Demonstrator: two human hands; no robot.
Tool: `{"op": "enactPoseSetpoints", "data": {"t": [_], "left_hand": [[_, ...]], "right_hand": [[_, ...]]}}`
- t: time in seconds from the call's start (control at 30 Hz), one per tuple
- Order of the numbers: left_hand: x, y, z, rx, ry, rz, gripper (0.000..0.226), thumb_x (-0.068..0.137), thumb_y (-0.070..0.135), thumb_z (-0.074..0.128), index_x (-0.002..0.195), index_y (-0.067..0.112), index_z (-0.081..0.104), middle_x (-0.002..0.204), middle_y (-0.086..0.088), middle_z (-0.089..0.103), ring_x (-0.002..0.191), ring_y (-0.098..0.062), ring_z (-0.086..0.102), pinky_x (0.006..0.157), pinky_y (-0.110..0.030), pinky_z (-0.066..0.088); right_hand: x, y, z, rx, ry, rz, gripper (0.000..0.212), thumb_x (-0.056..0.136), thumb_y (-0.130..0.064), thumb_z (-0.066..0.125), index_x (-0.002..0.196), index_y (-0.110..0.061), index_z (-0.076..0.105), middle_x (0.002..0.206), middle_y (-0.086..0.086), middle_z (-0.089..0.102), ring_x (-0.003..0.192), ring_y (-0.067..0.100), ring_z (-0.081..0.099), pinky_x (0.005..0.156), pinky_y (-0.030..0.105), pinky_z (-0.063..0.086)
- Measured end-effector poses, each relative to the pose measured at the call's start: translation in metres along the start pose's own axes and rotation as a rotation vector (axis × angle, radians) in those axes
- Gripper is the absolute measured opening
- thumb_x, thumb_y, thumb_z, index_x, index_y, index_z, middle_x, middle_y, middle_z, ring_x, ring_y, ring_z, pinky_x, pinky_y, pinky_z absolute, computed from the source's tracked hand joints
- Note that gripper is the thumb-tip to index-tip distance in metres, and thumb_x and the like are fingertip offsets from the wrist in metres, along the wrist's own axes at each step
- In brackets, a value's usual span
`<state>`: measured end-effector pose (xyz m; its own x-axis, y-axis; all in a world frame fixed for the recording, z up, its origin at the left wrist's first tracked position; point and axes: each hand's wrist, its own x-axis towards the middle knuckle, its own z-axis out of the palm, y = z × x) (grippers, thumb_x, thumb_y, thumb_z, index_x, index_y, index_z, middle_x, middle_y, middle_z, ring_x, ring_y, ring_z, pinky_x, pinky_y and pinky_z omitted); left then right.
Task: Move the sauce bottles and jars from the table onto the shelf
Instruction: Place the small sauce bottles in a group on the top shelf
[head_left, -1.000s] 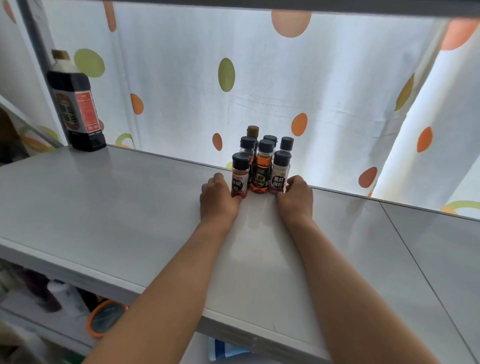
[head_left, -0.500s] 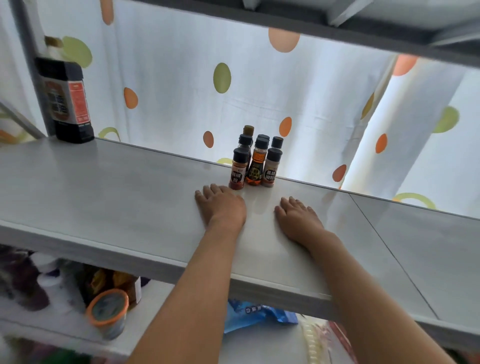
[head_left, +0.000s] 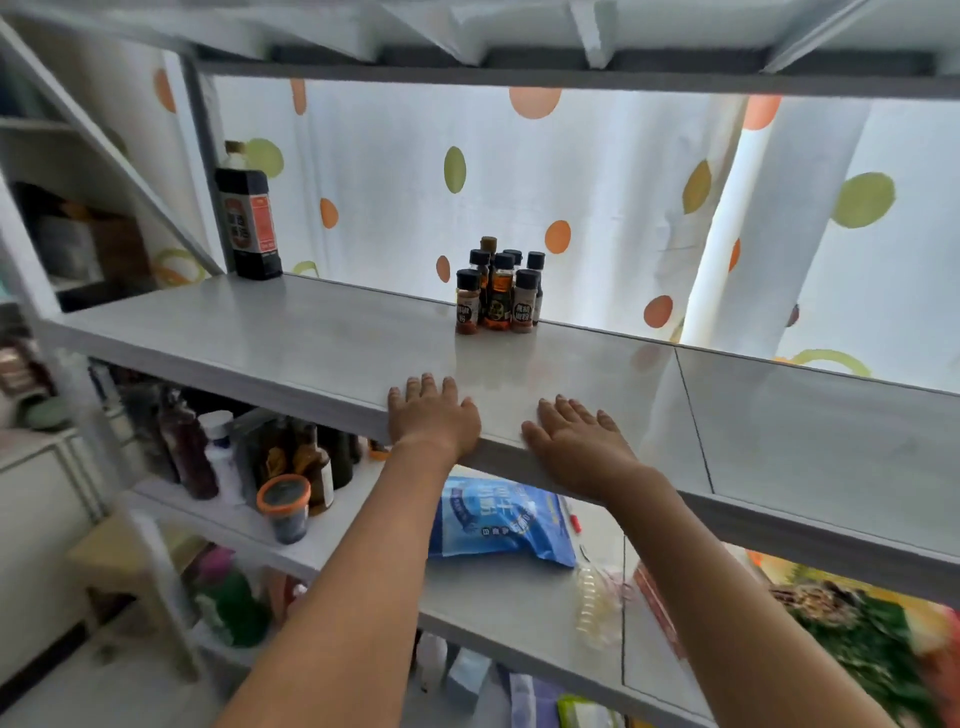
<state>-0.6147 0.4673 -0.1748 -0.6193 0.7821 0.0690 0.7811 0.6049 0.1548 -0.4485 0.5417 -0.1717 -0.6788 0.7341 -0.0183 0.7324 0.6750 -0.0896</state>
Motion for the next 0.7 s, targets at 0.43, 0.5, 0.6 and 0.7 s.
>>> {"op": "enactPoseSetpoints", "data": {"t": [0.43,0.5,0.6,0.7], "left_hand": [[-0.218,0.005,0.063,0.094,0.075,0.041,0.056,0.106,0.032,0.015,0.155,0.012,-0.003,0.163,-0.003,-0.006,0.150,-0.016,-0.008,0.122,-0.041,0.004],[-0.253,-0.007,0.071,0.090,0.110,0.017,0.055,0.106,0.031,0.014,0.154,0.013,-0.003,0.163,-0.003,-0.007,0.150,-0.016,-0.009,0.122,-0.040,0.003],[-0.307,-0.028,0.087,0.089,0.101,-0.074,0.056,0.106,0.030,0.015,0.154,0.011,-0.004,0.163,-0.005,-0.008,0.150,-0.019,-0.011,0.122,-0.041,0.001],[-0.373,-0.063,0.106,0.044,0.095,-0.171,0.056,0.106,0.028,0.018,0.154,0.012,-0.005,0.163,-0.004,-0.007,0.149,-0.018,-0.012,0.122,-0.040,-0.001]], "right_hand": [[-0.142,-0.009,0.064,-0.036,0.161,-0.299,0.066,0.100,-0.015,0.032,0.155,-0.005,-0.004,0.164,0.013,-0.010,0.151,0.024,-0.011,0.120,0.037,-0.010],[-0.170,-0.026,0.087,-0.041,0.092,-0.388,0.064,0.102,-0.015,0.028,0.155,-0.007,-0.008,0.163,0.011,-0.014,0.150,0.022,-0.015,0.119,0.035,-0.011],[-0.212,-0.055,0.118,-0.094,0.067,-0.507,0.067,0.103,-0.020,0.028,0.152,-0.009,-0.016,0.162,0.011,-0.019,0.149,0.023,-0.019,0.122,0.039,-0.011],[-0.257,-0.090,0.142,-0.074,0.051,-0.630,0.071,0.102,-0.022,0.032,0.143,-0.015,-0.026,0.161,0.008,-0.023,0.147,0.021,-0.024,0.122,0.040,-0.010]]}}
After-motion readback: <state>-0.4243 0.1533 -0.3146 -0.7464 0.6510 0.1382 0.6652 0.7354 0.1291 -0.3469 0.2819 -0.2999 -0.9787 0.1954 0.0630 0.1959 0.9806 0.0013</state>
